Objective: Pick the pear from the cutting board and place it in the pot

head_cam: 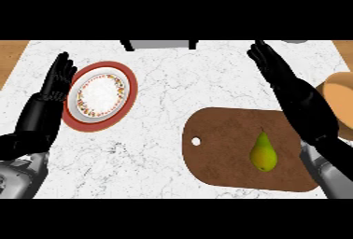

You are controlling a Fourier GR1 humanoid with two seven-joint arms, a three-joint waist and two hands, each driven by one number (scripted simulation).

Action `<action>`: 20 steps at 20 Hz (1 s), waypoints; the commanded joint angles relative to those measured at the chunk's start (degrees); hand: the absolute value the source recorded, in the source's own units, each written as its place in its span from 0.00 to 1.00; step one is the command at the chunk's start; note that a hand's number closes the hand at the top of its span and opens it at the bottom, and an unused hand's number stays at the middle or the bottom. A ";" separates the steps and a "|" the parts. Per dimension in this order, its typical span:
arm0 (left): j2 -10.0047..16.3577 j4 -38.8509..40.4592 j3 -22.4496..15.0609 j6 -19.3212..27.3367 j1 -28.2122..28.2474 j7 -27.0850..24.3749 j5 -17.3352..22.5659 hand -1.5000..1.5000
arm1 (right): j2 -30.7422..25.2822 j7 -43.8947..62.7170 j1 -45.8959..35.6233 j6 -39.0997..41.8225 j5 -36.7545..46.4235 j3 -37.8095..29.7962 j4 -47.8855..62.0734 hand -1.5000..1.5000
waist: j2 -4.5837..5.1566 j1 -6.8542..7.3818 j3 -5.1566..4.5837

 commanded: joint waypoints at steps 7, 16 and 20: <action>-3.74 1.70 4.78 1.92 1.62 2.02 5.79 0.50 | -19.14 -5.10 8.00 15.01 -2.74 -12.81 13.91 1.00 | -0.27 -0.92 -1.59; -6.96 5.63 5.89 -1.10 -0.85 1.35 8.65 0.50 | -16.76 -41.61 13.40 31.34 -2.65 -19.34 46.71 0.00 | -1.23 2.27 -0.78; -5.50 6.24 8.00 -2.98 -0.87 3.20 10.03 0.50 | -21.56 -45.03 15.06 28.73 5.93 -15.39 47.04 0.00 | -1.76 2.07 -0.92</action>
